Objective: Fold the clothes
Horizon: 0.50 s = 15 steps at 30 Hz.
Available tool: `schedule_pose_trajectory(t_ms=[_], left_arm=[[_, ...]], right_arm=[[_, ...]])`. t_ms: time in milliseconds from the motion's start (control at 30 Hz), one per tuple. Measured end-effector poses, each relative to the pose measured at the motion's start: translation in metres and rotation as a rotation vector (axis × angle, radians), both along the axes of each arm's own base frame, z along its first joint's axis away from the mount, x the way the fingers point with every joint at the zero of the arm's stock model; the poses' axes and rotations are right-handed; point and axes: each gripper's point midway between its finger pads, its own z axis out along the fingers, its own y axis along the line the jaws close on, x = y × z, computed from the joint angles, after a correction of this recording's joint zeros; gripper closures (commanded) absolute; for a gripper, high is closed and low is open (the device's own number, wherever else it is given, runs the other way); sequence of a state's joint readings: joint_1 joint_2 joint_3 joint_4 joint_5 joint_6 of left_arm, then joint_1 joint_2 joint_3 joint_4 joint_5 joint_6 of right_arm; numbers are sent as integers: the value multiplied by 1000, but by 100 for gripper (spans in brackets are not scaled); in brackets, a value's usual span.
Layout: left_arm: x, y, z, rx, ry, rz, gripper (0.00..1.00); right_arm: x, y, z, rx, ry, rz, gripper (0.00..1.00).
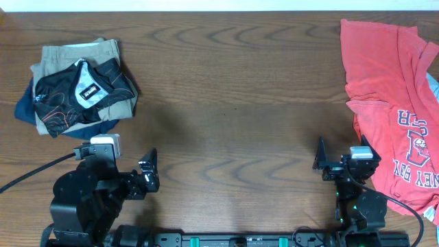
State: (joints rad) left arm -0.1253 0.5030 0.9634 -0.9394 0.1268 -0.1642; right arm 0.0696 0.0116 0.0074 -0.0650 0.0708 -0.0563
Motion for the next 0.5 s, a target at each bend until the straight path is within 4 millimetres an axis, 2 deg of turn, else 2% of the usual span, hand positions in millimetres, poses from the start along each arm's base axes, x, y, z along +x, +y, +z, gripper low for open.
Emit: schedule_pose_trajectory(t_ms=[267,500], left_arm=[[-2,0,0,1,1,0,2],[-18,9,-9,29,-15,27,2]], right_arm=[[0,0,0,0,0,0,1],[0,1,0,0,0,3,1]])
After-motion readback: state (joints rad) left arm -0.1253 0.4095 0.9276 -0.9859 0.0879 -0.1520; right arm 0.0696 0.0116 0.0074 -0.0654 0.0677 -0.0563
